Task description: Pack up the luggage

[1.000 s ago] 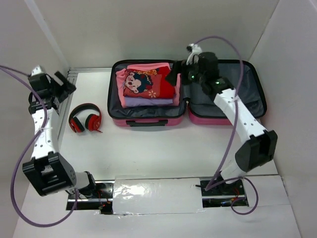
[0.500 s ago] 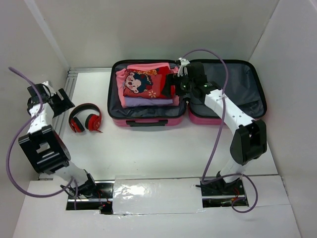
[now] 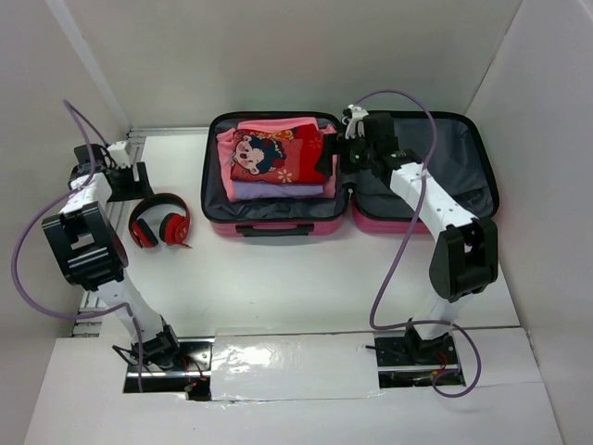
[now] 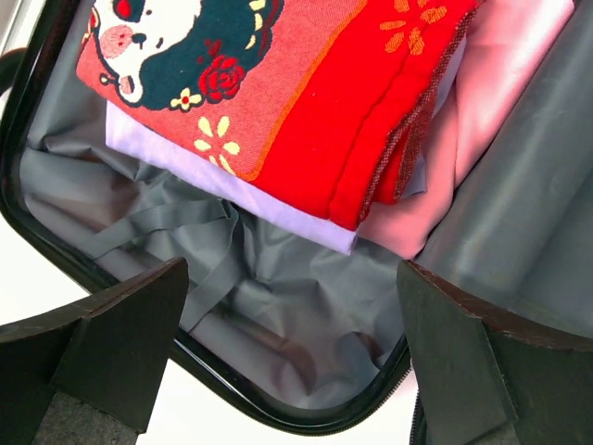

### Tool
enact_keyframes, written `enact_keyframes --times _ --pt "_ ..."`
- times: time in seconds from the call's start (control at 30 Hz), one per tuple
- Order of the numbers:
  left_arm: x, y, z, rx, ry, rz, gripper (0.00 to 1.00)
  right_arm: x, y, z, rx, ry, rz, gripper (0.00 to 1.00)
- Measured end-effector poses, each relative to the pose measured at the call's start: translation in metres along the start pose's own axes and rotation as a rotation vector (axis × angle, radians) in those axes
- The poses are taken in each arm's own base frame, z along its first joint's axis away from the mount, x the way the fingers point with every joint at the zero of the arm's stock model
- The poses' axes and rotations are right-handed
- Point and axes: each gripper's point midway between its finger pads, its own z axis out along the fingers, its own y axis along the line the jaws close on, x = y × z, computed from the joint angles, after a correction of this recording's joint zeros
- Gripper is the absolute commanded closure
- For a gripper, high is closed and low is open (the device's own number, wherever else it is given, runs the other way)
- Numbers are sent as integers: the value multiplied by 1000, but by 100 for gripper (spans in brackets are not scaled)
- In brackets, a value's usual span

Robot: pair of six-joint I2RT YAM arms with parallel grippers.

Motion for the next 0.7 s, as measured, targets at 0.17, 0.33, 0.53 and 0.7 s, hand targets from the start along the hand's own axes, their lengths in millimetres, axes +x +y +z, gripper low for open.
enact_keyframes --times 0.17,0.33,0.53,0.7 --pt "22 -10 24 30 92 83 13 0 -2 0 -4 -2 -16 0" --pt "35 -6 37 20 163 131 16 6 -8 5 -1 15 -18 0" --pt "43 2 43 -7 211 164 23 15 -17 14 6 42 -13 0" --pt "49 6 53 -4 234 178 53 19 -21 17 10 52 -11 0"
